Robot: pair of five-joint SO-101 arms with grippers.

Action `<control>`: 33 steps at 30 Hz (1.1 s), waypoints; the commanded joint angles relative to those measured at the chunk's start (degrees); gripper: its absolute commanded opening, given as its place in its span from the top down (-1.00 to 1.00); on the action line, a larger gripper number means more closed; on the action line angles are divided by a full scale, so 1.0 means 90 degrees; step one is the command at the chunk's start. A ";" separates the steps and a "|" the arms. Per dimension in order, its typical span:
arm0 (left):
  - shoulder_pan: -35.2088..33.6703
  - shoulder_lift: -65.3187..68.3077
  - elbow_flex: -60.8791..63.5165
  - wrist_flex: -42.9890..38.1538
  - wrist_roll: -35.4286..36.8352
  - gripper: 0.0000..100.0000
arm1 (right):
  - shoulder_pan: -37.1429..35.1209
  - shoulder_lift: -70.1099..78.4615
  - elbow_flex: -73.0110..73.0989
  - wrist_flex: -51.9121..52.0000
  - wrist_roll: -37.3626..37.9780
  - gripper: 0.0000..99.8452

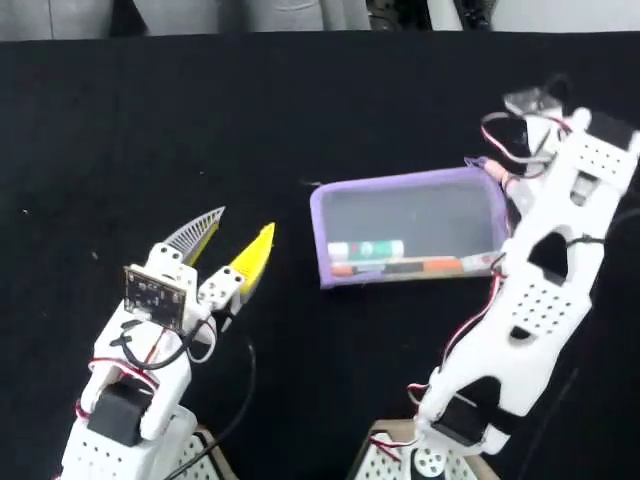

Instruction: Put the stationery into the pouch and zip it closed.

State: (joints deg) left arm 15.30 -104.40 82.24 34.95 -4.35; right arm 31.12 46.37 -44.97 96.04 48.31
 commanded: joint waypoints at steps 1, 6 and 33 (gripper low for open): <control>0.0054 0.0010 0.0210 -0.0459 -0.0059 0.55 | 0.0137 0.0650 -0.0327 0.0176 -0.0078 0.33; 0.0083 0.0010 0.0278 -0.0518 -0.0059 0.55 | 0.0127 0.0737 -0.0269 0.0537 -0.0117 0.33; -0.0054 0.0010 0.0210 -0.0488 -0.0967 0.55 | -0.4513 -0.2828 0.4117 0.0000 -0.0674 0.33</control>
State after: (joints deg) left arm 15.82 -104.04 85.05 31.60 -10.15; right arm 2.02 27.56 -9.45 99.03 46.90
